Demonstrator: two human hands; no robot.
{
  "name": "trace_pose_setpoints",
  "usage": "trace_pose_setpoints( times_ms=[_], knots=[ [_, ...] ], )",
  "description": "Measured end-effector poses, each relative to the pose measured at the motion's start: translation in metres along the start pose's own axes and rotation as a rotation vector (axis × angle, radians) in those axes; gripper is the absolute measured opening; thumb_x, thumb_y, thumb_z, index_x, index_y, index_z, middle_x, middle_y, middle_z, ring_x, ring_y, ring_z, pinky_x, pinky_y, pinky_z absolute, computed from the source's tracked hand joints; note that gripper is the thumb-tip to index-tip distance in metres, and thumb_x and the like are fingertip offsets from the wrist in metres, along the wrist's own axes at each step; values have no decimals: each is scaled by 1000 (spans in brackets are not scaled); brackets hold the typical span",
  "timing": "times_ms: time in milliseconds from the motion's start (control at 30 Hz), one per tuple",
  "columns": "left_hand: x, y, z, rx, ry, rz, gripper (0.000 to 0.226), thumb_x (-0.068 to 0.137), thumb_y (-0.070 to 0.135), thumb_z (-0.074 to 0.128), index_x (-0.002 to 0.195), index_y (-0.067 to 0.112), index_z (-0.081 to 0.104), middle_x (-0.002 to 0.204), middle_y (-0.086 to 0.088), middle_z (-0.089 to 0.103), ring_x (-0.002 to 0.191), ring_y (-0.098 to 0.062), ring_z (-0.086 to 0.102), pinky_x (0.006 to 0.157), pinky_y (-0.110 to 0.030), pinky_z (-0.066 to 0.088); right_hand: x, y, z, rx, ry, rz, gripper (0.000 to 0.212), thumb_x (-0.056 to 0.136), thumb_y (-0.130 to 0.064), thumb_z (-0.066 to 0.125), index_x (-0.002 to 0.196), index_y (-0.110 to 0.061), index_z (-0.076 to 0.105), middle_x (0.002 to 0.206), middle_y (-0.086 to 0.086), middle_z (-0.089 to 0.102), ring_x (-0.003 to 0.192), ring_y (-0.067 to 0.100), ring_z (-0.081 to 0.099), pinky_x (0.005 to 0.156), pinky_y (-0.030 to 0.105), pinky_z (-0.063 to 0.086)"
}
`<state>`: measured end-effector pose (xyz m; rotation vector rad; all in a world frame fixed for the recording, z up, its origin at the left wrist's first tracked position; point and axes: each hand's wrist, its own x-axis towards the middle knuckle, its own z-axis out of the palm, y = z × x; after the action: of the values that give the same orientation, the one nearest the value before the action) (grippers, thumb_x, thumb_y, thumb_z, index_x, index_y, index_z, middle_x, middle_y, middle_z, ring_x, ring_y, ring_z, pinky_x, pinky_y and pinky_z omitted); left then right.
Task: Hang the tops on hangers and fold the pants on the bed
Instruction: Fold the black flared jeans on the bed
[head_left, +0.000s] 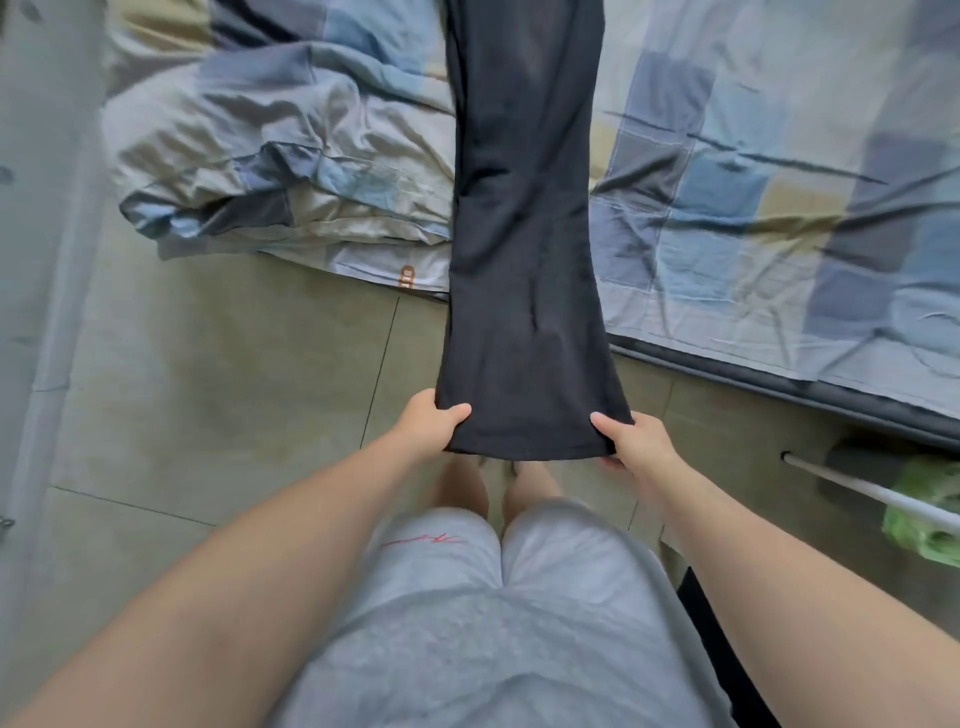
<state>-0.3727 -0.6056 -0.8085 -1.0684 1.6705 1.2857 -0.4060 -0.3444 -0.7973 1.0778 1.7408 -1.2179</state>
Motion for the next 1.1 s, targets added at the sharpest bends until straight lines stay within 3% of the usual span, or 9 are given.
trace_pose_setpoints(
  times_ms=[67,167,233,400,500,567,767,933,1100],
  knots=[
    [-25,21,-20,10,5,36,34,95,22,64,124,3,59,114,-9,65,103,-30,64,91,-41,55,-30,-17,-2,64,6,-28,14,91,-15,70,104,-11,69,87,3,71,75,17,65,56,25,54],
    [-59,46,-45,-5,20,85,16,96,24,64,107,12,61,97,-2,64,79,-18,62,61,-27,56,-72,-40,0,199,-29,-58,12,93,-14,69,104,-12,66,97,6,71,82,20,67,63,29,54],
    [-81,56,-61,-6,37,103,15,96,27,64,103,14,60,93,0,64,76,-16,62,52,-25,53,-99,-53,1,235,-64,-76,14,93,-15,68,106,-12,64,102,8,71,89,25,67,67,30,54],
    [-119,54,-87,-92,93,106,27,95,30,68,111,9,62,107,-10,66,84,-25,65,62,-31,54,-144,-62,2,271,-140,-122,15,95,-14,66,109,-11,64,102,10,72,92,28,65,75,34,56],
    [-135,32,-88,-167,121,115,23,92,30,71,102,10,63,103,-9,66,83,-25,64,64,-33,55,-159,-46,1,234,-178,-143,14,95,-13,66,108,-9,65,100,12,71,87,28,65,82,39,56],
    [-144,14,-85,-219,143,107,22,91,29,73,94,10,62,100,-10,65,82,-26,63,67,-35,56,-163,-27,-1,207,-185,-136,13,93,-13,67,106,-9,66,96,11,72,77,25,67,76,37,57],
    [-188,-67,-53,-260,195,89,25,92,27,72,83,9,57,85,-9,62,68,-25,61,63,-32,55,-178,55,-14,180,-204,-79,18,89,-13,72,103,-5,64,82,11,71,61,21,68,57,31,57],
    [-215,-157,-24,-198,234,26,25,92,25,71,82,9,54,86,-12,61,69,-28,61,65,-34,58,-193,153,-21,133,-207,9,18,89,-14,71,103,-6,63,93,11,70,70,24,70,66,35,58],
    [-239,-230,-13,-17,275,-61,29,89,30,75,92,4,63,95,-14,66,88,-32,63,75,-35,50,-212,224,-23,43,-255,86,23,87,-10,72,105,1,63,89,15,69,63,26,68,66,34,57]
  ],
)
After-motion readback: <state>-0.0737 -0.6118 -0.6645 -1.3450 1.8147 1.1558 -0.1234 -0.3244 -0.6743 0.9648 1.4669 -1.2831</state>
